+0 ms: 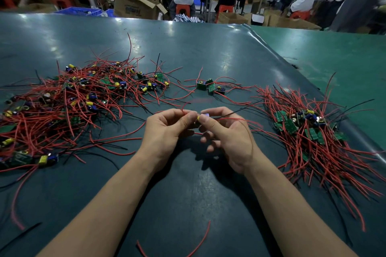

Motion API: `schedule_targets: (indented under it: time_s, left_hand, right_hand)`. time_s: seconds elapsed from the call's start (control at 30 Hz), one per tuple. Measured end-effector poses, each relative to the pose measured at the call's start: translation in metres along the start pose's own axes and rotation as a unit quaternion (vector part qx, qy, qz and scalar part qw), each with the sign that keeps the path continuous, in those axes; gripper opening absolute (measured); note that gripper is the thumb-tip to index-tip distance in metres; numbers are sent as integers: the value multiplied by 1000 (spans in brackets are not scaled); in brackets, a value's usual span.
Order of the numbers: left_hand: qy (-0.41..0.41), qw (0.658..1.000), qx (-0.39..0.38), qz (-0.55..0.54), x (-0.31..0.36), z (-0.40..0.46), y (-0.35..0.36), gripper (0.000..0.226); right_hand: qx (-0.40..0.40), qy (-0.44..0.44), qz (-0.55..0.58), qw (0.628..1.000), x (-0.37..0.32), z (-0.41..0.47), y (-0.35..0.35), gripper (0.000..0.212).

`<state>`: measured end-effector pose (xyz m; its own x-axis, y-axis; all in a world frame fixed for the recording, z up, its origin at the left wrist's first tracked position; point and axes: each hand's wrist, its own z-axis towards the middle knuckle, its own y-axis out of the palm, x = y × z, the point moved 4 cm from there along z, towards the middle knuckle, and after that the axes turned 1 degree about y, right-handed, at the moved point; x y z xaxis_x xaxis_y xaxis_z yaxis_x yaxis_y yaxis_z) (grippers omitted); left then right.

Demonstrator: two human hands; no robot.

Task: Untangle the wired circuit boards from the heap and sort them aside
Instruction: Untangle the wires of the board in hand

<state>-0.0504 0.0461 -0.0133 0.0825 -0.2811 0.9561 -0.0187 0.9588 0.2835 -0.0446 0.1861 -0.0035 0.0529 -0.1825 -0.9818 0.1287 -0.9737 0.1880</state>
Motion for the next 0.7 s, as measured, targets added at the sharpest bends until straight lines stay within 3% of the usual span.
schedule_targets:
  time_s: [0.1, 0.27, 0.5, 0.7]
  left_hand:
    - [-4, 999, 40, -9, -1, 2, -2, 11]
    - [-22, 998, 52, -12, -1, 4, -3, 19]
    - [38, 995, 84, 26, 3, 5, -8, 17]
    - [64, 984, 155, -62, 11, 8, -22, 18]
  right_hand:
    - [16, -15, 6, 1000, -2, 0, 1, 14]
    - [18, -16, 21, 1000, -1, -1, 4, 11]
    - [13, -17, 39, 999, -4, -1, 6, 9]
    - [5, -14, 49, 999, -6, 0, 4, 8]
